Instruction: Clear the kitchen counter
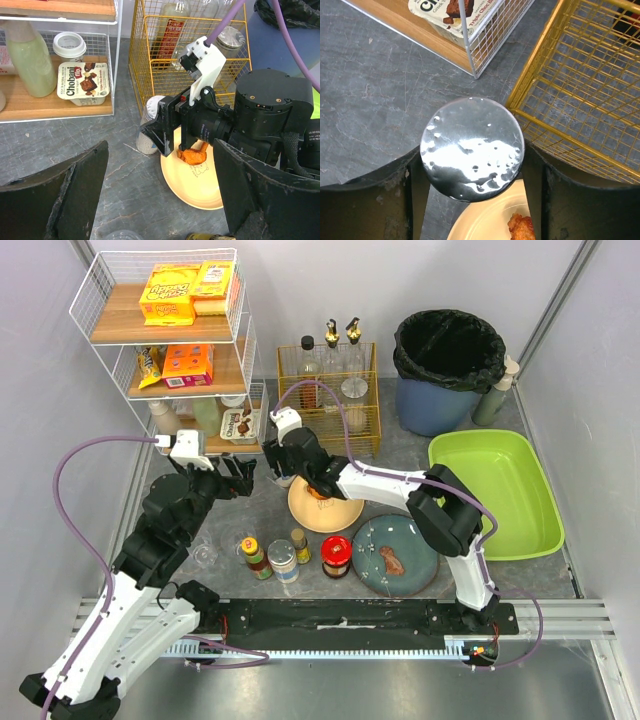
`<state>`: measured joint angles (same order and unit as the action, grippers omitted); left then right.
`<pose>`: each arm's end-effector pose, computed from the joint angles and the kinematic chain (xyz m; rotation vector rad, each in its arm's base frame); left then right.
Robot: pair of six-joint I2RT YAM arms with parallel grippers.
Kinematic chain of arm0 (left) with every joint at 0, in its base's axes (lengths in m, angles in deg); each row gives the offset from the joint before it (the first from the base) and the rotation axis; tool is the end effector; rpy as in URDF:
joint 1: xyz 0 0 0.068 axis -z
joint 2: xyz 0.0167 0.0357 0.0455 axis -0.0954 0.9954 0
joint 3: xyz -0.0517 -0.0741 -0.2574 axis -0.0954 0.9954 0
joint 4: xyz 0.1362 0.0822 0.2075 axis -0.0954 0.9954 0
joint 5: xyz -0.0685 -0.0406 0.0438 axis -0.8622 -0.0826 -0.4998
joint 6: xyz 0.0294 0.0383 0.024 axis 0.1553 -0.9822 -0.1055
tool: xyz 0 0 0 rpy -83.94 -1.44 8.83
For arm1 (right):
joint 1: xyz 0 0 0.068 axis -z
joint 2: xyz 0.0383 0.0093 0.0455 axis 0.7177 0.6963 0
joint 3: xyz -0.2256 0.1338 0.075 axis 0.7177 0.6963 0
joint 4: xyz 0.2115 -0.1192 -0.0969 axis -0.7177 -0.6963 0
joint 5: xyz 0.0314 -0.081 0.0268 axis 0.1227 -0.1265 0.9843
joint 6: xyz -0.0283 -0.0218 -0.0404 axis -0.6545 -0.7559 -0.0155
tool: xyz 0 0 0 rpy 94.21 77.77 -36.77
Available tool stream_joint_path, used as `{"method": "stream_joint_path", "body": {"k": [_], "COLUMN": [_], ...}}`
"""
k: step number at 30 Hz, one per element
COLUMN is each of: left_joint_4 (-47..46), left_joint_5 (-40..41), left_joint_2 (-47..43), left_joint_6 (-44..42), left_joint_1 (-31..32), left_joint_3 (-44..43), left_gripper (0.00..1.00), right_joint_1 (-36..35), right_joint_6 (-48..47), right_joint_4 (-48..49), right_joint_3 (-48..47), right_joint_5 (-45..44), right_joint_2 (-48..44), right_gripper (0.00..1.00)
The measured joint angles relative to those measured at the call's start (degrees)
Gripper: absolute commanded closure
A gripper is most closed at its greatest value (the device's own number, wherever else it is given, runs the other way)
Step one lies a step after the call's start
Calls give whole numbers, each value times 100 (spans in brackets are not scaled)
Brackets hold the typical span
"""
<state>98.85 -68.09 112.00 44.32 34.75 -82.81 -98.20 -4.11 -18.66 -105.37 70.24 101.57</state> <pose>0.1240 -0.0589 0.3602 0.0107 1.7197 -0.3597 0.3012 0.3755 0.2193 -0.4353 1.9850 0.5316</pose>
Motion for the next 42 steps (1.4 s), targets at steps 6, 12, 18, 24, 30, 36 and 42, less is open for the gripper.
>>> {"method": "stream_joint_path", "body": {"k": [6,12,18,24,30,36,42], "left_joint_4": [2,2,20,20,20,15,17], "left_joint_5": [0,-24,-44,-46,-76,-173,-232], "left_joint_2": [13,42,66,42,37,66,201], "left_joint_6": [-9,-11,-13,-13,-13,-13,-13], "left_joint_1": [0,0,0,0,0,0,0], "left_joint_3": [2,2,2,2,2,2,2], "left_gripper": [9,9,9,8,8,8,8], "right_joint_1": [4,4,-7,-7,28,376,804], "right_joint_6": [59,20,-15,-155,-544,-798,-920], "right_joint_4": [9,-203,-533,-702,-761,-870,-992], "right_joint_3": [-22,-70,-109,-463,-979,-1344,-1818], "right_joint_5": [-72,39,227,188,-251,-678,-1047], "right_joint_2": [4,-50,-442,-1034,-1401,-1403,-1191], "right_gripper": [64,69,69,69,69,71,72]}}
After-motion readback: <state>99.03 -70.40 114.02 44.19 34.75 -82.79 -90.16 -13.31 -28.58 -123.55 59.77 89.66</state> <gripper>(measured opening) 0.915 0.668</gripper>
